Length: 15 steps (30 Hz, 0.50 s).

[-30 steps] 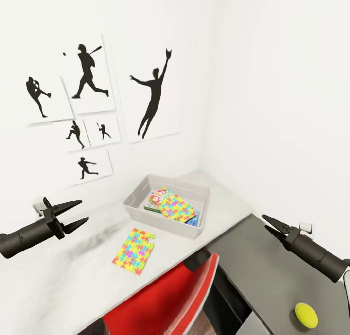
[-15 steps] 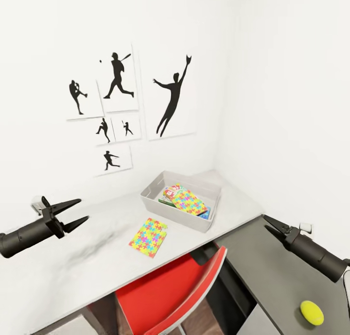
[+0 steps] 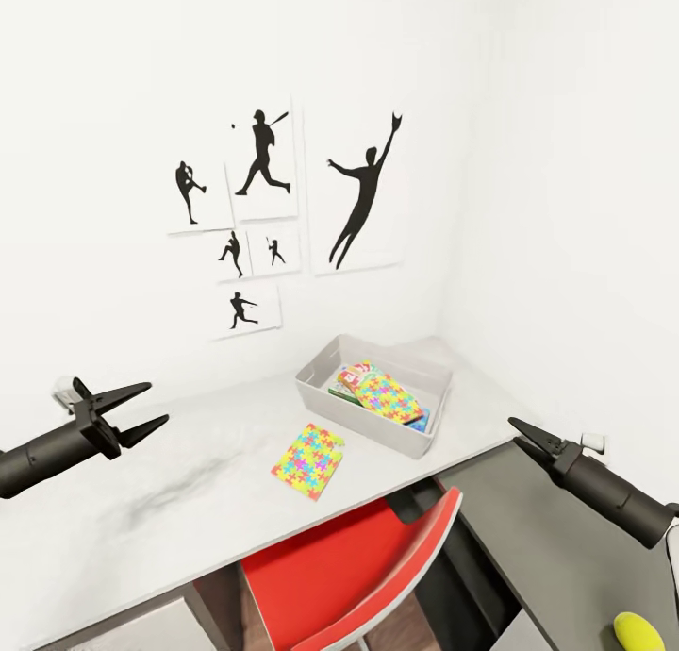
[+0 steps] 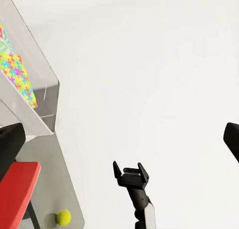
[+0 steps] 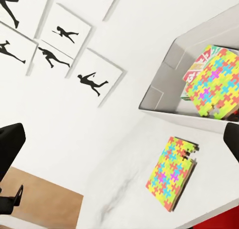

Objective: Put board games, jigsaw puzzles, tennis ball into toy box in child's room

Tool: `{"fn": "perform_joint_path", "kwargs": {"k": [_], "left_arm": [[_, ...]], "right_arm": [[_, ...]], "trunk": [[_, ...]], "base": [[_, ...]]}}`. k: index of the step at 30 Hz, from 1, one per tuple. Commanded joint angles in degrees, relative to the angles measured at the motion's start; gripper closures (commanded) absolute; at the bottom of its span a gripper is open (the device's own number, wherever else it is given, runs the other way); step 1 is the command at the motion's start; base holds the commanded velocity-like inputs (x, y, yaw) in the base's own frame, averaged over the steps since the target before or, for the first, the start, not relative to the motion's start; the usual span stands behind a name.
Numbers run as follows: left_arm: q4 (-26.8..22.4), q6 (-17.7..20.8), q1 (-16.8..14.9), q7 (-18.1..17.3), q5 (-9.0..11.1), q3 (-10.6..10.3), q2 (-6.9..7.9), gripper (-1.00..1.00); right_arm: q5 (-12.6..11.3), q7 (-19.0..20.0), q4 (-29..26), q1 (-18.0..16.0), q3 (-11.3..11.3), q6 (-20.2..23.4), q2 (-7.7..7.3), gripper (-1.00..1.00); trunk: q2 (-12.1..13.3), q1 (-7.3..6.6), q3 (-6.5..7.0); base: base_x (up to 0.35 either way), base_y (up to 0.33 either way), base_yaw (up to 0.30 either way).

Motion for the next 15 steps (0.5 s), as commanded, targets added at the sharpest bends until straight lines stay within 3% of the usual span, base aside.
{"fn": "perform_joint_path", "kwargs": {"k": [1,15], "left_arm": [[0.03,0.16,-0.06,-0.51,-0.48,0.03,0.04,-1.0],[0.49,0.16,-0.07,-0.54,1.01,0.11,0.12,-1.0]], "right_arm": [[0.29,0.39,0.0,-0.07,-0.08,0.24,-0.01,-1.0],[0.29,0.39,0.0,-0.07,-0.16,0.24,-0.03,-1.0]], "trunk": [[-0.13,0.04,-0.12],[-0.13,0.04,-0.1]], "base": [[0.0,0.0,0.024],[0.0,0.0,0.005]]}}
